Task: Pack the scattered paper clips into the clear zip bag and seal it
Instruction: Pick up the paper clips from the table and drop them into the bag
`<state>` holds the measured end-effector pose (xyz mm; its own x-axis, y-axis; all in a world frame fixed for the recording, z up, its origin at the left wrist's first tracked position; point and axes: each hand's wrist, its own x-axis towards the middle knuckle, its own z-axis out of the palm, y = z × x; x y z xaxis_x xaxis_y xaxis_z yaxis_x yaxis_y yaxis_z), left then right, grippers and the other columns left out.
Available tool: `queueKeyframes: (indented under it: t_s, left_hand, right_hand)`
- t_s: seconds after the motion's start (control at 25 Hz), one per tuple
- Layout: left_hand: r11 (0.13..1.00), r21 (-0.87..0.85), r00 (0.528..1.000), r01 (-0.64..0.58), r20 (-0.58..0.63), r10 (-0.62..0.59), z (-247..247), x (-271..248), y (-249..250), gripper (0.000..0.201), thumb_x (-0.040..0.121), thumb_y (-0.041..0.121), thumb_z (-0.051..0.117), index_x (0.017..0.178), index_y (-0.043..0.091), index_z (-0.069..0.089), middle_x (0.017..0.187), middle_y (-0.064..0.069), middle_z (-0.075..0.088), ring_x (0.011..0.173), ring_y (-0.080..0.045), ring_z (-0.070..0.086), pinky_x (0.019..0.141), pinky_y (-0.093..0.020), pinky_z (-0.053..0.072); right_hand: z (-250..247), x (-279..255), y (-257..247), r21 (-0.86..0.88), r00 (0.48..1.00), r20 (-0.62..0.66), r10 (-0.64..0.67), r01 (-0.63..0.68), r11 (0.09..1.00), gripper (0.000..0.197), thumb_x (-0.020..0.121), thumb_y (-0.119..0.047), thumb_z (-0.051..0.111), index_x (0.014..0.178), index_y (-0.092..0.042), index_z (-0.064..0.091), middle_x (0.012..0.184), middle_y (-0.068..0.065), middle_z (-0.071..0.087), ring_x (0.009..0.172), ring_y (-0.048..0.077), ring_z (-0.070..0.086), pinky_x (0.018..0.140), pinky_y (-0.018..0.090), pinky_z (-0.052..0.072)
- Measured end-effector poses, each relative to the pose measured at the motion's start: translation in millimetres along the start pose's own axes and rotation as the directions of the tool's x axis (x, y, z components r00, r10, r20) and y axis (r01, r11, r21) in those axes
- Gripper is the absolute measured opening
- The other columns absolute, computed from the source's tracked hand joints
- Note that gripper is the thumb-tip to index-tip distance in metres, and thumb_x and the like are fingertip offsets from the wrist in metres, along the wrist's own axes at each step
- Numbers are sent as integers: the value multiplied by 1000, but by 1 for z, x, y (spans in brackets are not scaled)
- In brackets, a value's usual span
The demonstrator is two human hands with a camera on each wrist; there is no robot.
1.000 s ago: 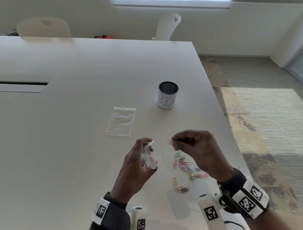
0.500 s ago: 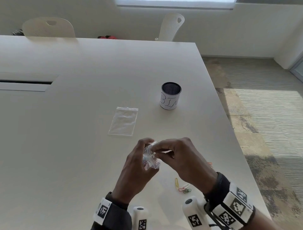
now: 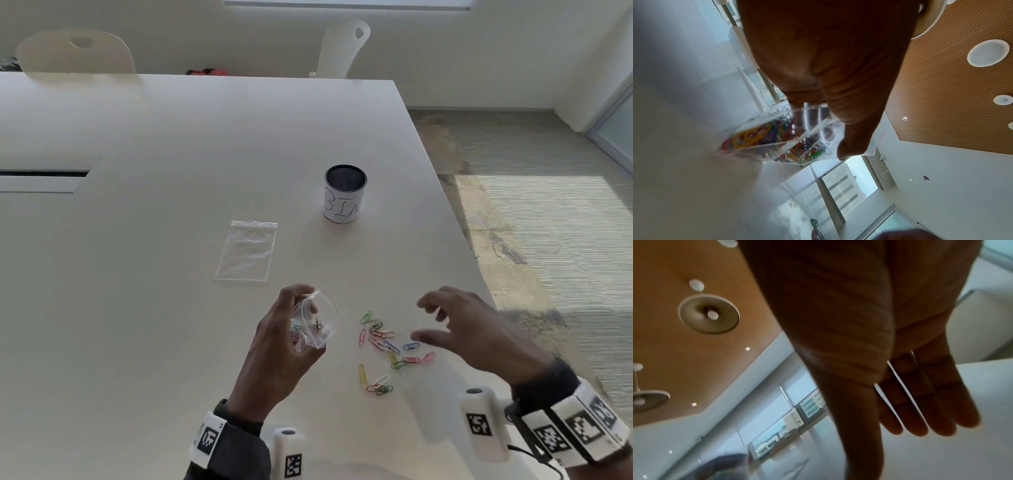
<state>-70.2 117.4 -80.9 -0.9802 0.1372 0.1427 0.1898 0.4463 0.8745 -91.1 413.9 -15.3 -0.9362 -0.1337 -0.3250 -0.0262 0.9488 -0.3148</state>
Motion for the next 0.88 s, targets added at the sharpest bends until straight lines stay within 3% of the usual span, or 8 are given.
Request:
queueKeyframes:
  t_s: [0.08,0.2,0.28,0.4,0.56,0.68,0.76,0.88]
  left_hand:
    - [1000,-5,1000,3,6,-3,1,1,0,64,80,11,86,130,33,52,107,16,65,95,-10,66,73,-10,51]
    - [1000,-2,1000,2,16,-2,4,2,0,63,80,12,86,130,32,52,106,15,65,94,-11,67,71,-10,52]
    - [1000,5,1000,8,25,-8,4,2,1,65,80,12,87,130,33,52,107,16,65,94,-10,68,71,-10,52]
    - [1000,6,999,17,29,-18,4,3,0,66,79,10,87,129,35,51,107,16,66,94,-11,69,71,-11,53]
    - [1000,5,1000,12,21,-12,3,2,-1,66,79,10,87,129,35,51,107,17,65,94,-11,68,72,-11,53]
    - [1000,11,1000,7,12,-7,2,1,-1,65,79,10,87,129,34,52,107,17,65,95,-11,67,73,-10,52]
    - [1000,17,1000,6,4,-6,1,1,-1,65,79,11,87,129,34,52,107,16,65,96,-11,68,73,-10,52]
    - [1000,12,1000,2,0,-2,2,1,-1,64,79,13,88,129,33,52,107,15,66,96,-11,67,73,-9,51]
  right_hand:
    - [9,-9,11,-140,989,131,73,-54,989,80,80,-63,76,145,-25,49,134,-9,55,111,8,59,88,21,46]
    - [24,-13,15,-90,985,151,86,-73,993,86,71,-62,84,138,-24,48,128,-7,48,100,10,58,84,20,44]
    - [35,-8,12,-23,990,115,80,-78,997,73,70,-51,90,125,-22,52,117,-8,48,95,11,58,81,21,45]
    - [52,0,-2,59,998,46,37,-40,997,43,81,-30,88,112,-19,59,107,-8,51,95,13,55,78,19,38]
    - [61,9,-19,180,998,-57,-30,39,983,24,92,-24,78,111,-18,66,105,-8,56,94,14,58,81,18,45]
    - [55,9,-23,239,996,-19,-86,88,967,56,87,-43,80,134,-24,57,118,-8,55,102,11,62,93,26,55]
    - [54,9,-25,85,991,46,-124,119,989,85,81,-55,81,151,-31,41,135,-7,47,120,11,56,102,26,51]
    - [61,12,-29,14,985,46,-166,165,986,78,82,-52,81,150,-38,45,136,-7,42,125,12,50,103,22,45]
